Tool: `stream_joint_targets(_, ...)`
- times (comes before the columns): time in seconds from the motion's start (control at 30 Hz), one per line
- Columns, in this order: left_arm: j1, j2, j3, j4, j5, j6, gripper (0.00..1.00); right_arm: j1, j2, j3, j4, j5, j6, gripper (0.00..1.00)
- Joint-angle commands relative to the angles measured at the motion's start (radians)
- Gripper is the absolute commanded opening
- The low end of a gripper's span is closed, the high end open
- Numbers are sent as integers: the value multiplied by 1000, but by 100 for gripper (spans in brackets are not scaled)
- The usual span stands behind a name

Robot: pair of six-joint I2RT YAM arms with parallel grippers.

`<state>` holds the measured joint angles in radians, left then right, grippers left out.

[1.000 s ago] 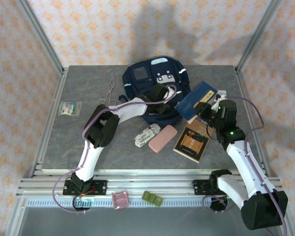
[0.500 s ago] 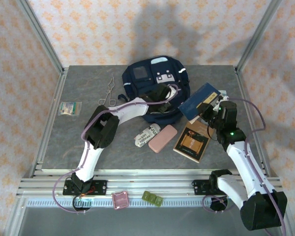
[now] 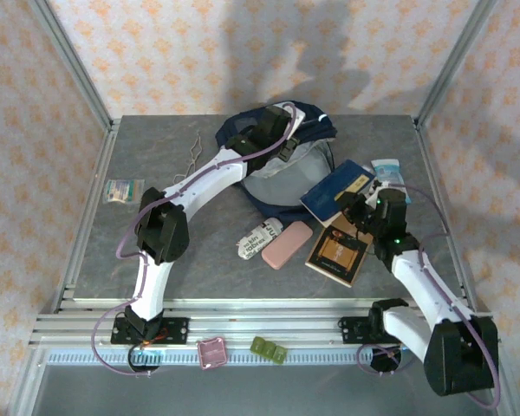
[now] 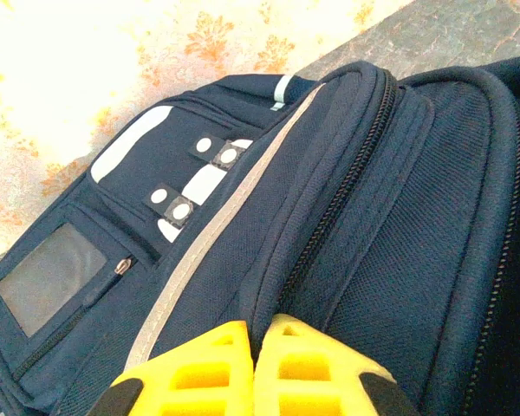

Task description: Pack the student bag

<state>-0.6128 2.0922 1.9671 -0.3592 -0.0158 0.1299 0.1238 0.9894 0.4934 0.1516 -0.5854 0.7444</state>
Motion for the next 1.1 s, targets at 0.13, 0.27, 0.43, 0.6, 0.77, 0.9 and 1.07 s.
stream_joint_targets(0.13,4,-69,138,29,-36,-79,0,105,277,91,454,29,161,0)
stream_joint_targets(0.27,2,-70,159,19,-20,-96,0,122,484,150,643,59,263,0)
stream_joint_targets(0.43,1,-83,159,23,-8,-123,0,172,750,339,719,88,338,0)
stream_joint_targets(0.6,-1,-89,159,29,14,-132,0,217,977,565,733,150,368,0)
stream_joint_targets(0.77,-2,-89,164,16,16,-132,0,228,1227,834,673,182,482,5)
stream_joint_targets(0.9,-2,-96,138,22,12,-136,0,235,1379,1057,569,182,515,17)
stream_joint_targets(1.07,-2,-99,98,34,7,-139,0,242,1412,1173,369,140,424,61)
